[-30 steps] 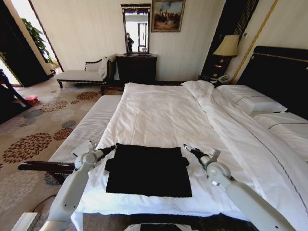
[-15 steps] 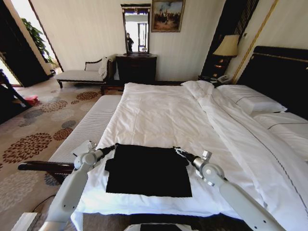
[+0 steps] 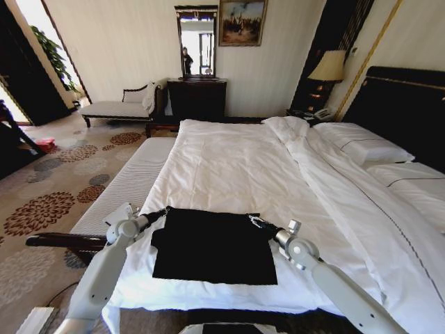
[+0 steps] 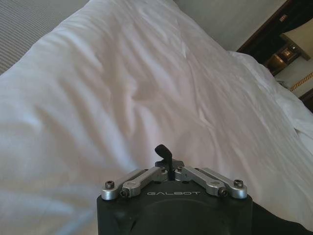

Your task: Fold the clothes on the bed.

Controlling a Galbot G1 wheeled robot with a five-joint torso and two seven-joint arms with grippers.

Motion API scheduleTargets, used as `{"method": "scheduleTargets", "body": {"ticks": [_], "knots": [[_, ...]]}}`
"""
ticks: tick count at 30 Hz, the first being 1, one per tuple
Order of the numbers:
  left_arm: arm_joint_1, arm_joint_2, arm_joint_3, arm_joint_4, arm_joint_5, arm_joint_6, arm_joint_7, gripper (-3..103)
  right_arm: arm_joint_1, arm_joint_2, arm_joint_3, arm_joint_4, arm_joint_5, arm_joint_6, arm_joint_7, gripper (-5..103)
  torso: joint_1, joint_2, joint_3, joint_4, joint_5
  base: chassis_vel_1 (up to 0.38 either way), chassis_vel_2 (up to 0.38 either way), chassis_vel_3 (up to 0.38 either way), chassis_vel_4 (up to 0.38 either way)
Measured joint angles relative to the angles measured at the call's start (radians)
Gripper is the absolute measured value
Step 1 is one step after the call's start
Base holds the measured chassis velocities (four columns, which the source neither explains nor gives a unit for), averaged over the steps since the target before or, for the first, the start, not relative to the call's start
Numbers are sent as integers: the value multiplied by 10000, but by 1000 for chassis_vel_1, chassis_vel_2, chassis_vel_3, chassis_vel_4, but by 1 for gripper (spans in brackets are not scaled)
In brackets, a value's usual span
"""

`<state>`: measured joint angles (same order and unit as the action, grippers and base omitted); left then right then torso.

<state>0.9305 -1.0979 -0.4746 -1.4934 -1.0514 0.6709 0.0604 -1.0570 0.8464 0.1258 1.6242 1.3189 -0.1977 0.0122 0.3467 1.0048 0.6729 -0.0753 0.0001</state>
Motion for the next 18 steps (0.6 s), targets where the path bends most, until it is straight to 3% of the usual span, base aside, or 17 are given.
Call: {"method": "scheduleTargets", "body": {"ticks": [4,8,10,16,18], "knots": [[-24,-3,0,0,3,-5,-1,1,-82,-34,16,16,-105,85,-300,54,0,0,0,0,-1,0,0,0,0],[-38,0,-16,-25,3,-31,-7,1,-160,-88,59,25,-281,213,-581,33,0,0,0,-1,-1,0,0,0,0],[-39,1,-28,-35,3,-36,-8,1,-159,-93,65,9,-363,289,-631,33,0,0,0,0,-1,0,0,0,0],[-127,-5,-191,-135,-36,-180,-13,1,377,46,69,-285,-533,1000,-696,6,0,0,1,1,1,0,0,0,0],[-163,-2,-236,-165,-69,-214,-16,1,540,71,69,-340,-494,1084,-641,3,0,0,0,3,0,0,0,0,0]]}}
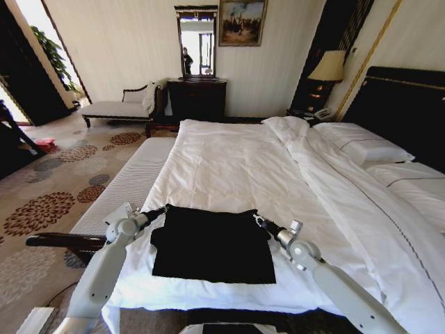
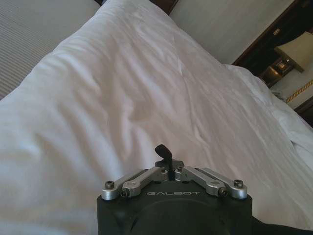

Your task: Fold the clothes on the bed.

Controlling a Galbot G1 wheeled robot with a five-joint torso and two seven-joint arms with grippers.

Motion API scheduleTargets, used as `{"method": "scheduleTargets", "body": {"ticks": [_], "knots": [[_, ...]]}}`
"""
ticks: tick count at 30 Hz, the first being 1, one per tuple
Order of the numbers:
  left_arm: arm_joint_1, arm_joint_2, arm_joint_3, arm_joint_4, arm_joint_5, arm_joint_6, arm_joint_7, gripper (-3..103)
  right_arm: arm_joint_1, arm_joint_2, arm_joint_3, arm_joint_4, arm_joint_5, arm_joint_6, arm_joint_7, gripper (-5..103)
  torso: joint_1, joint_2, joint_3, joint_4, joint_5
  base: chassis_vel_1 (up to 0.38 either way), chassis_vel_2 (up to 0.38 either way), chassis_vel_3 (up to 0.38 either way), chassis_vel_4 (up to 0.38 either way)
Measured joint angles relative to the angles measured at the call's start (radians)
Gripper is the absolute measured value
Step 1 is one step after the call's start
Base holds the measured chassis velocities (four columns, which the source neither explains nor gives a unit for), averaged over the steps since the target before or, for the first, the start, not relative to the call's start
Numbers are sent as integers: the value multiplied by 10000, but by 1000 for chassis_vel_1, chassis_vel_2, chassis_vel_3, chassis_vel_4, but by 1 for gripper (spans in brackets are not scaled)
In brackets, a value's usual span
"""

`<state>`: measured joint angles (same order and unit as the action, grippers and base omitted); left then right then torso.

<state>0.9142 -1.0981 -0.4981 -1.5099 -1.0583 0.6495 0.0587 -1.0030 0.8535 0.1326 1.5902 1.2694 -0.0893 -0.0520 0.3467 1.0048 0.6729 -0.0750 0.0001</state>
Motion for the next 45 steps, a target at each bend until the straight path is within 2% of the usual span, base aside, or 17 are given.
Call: {"method": "scheduleTargets", "body": {"ticks": [4,11,26,34,40,45], "knots": [[-166,80,-180,-116,-332,-69,-55,1,633,76,-50,-285,225,121,188,1,0,0,0,0,0,0,0,0,0],[-238,136,-291,-147,-403,-200,-74,1,917,181,-91,-572,239,210,198,1,0,0,0,-3,-1,0,0,0,0],[65,324,-512,-1005,-988,-386,-67,1,841,111,311,-218,408,1044,-417,1,0,0,-1,-4,-2,0,0,0,0],[1051,614,-1022,-2437,-1747,-631,96,1,-176,-92,982,1048,557,1877,-1353,1,-2,1,-2,-3,-2,0,0,0,0],[1480,621,-1311,-2980,-1864,-852,308,1,-612,-87,1208,1397,421,2272,-1728,1,-2,0,-2,-4,-1,0,0,0,0],[1844,631,-1728,-3452,-1973,-1159,778,1,-1012,-170,1530,1813,559,2665,-2282,1,-2,1,-2,-3,-2,0,0,0,0]]}}
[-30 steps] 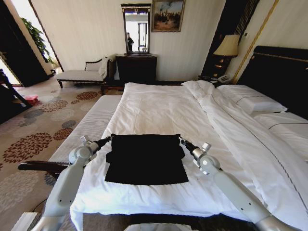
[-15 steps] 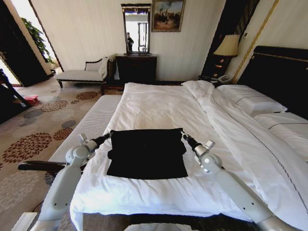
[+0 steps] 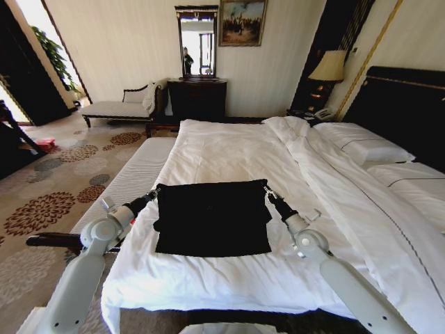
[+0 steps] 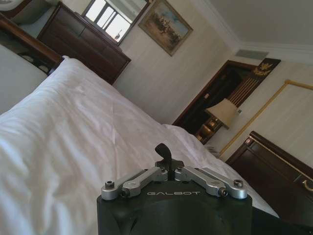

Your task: Fold the clothes on the bed.

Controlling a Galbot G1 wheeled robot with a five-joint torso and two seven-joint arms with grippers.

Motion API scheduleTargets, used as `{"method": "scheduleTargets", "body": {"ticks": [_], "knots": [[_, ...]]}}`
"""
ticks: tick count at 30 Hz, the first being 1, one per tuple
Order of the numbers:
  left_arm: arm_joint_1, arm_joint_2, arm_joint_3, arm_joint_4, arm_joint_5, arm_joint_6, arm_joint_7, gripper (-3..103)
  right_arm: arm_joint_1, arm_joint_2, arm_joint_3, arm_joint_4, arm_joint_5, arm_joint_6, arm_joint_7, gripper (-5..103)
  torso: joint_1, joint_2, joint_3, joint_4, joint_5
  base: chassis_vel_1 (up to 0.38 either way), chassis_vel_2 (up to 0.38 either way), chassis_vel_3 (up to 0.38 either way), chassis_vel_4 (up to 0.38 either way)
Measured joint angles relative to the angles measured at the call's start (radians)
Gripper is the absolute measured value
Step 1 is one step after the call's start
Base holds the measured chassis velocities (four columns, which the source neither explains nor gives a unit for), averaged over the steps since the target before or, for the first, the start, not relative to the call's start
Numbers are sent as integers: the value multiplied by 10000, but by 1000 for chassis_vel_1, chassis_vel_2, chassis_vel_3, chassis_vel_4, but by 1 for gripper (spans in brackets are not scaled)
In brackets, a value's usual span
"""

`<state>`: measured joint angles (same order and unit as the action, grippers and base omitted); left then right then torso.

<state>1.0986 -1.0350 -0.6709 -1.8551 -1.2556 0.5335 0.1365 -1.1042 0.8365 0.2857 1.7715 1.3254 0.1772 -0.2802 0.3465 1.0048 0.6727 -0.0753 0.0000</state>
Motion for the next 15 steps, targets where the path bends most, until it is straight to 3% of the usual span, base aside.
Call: {"method": "scheduleTargets", "body": {"ticks": [15], "knots": [[275,-121,-472,-258,39,-362,1054,1,-77,231,327,-815,544,790,-2343,1,1,0,1,-1,1,0,0,0,0]]}}
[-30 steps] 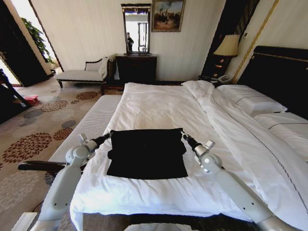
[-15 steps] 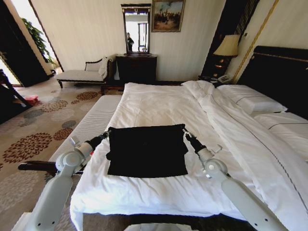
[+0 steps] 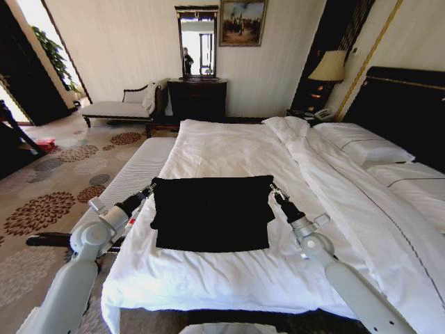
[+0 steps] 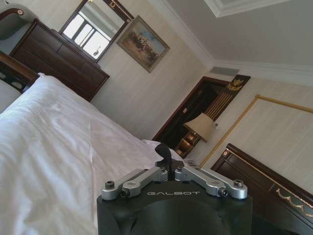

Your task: Fold the clothes on the bed.

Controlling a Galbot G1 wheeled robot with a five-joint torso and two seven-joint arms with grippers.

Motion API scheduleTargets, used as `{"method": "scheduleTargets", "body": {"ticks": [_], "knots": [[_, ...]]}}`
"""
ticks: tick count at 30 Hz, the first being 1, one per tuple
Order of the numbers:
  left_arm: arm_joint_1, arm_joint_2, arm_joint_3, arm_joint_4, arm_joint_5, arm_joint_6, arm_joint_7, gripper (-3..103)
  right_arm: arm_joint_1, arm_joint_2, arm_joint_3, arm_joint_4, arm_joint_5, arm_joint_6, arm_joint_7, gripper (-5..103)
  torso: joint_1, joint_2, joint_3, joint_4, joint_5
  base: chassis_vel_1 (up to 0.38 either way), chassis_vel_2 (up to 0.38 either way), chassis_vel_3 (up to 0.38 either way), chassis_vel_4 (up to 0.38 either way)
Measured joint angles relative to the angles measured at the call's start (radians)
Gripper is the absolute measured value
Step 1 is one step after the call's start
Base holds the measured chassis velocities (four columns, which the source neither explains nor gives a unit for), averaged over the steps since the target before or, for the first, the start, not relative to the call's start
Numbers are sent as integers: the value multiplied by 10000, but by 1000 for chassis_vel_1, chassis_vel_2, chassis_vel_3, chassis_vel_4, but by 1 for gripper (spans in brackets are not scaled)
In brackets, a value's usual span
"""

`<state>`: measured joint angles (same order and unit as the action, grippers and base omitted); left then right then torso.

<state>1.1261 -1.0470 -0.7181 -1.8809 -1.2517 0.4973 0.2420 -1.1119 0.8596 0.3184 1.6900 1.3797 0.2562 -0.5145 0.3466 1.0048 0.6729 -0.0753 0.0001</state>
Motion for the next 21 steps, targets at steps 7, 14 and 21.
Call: {"method": "scheduleTargets", "body": {"ticks": [7,14,21], "knots": [[-68,-10,-23,106,12,-47,-7,1,35,12,29,-126,-3,32,-138,1,1,0,0,0,-1,0,0,0,0],[-627,-149,471,1008,256,-136,-487,1,860,141,-625,-1211,-409,73,180,1,1,0,0,0,-1,0,0,0,0],[-1922,-440,1151,2840,886,-258,-649,1,3052,595,-2242,-3665,-839,69,238,1,2,-1,2,1,-2,0,0,0,0]]}}
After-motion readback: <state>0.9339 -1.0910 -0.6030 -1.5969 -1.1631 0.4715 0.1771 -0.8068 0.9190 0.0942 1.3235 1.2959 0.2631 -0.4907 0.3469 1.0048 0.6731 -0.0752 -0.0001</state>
